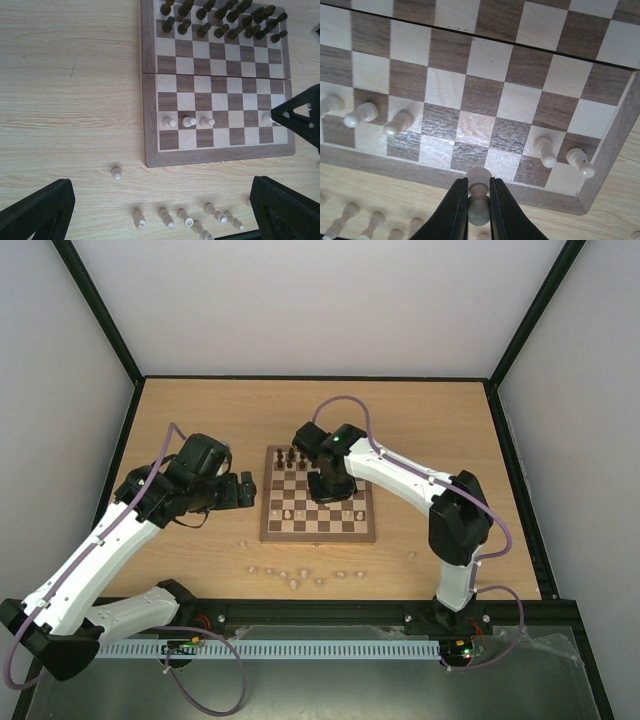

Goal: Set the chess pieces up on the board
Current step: Place the chess piece on the chessboard, then pick up the chess piece at the center of the board, then place the chess piece on the chessboard.

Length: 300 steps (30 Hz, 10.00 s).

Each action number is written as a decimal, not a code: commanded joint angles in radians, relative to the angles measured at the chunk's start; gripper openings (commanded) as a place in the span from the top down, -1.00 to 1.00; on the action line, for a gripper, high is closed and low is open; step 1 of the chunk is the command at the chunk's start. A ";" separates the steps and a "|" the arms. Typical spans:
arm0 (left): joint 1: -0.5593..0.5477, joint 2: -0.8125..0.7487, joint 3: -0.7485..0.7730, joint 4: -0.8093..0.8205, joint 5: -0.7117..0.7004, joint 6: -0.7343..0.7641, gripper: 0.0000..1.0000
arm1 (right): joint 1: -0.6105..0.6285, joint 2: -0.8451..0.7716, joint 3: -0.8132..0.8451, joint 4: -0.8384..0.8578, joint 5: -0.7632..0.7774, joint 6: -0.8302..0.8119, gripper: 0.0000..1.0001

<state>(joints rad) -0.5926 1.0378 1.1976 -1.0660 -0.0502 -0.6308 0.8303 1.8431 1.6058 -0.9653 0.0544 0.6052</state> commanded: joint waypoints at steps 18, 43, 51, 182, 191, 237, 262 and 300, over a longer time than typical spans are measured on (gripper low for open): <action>0.028 -0.014 -0.036 0.023 0.039 0.032 -0.98 | -0.020 0.069 -0.181 0.082 0.026 -0.029 0.86; 0.029 -0.019 -0.053 0.032 0.039 0.028 -0.98 | -0.042 0.074 -0.230 0.151 0.039 -0.028 0.79; 0.028 -0.016 -0.055 0.038 0.044 0.028 -0.98 | -0.042 0.065 -0.232 0.166 0.021 -0.033 0.71; 0.041 0.024 -0.112 0.090 0.078 0.041 -0.98 | -0.291 -0.627 -0.370 -0.142 0.095 0.106 0.92; 0.040 -0.020 -0.114 0.057 0.051 0.020 -0.98 | -0.124 -0.375 -0.079 -0.167 0.077 0.112 0.92; 0.040 -0.119 -0.165 0.009 0.032 -0.014 -0.98 | 0.051 0.108 -0.140 0.140 0.035 0.124 0.89; 0.041 -0.134 -0.168 -0.001 0.029 -0.020 -0.98 | 0.050 0.125 -0.167 0.168 0.033 0.119 0.88; 0.042 -0.143 -0.158 -0.013 0.020 -0.017 -0.98 | 0.050 0.162 -0.155 0.175 0.062 0.104 0.76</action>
<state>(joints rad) -0.5556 0.9054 1.0416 -1.0538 -0.0196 -0.6407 0.8776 1.9537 1.4612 -0.7818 0.0971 0.7177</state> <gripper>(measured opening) 0.990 0.116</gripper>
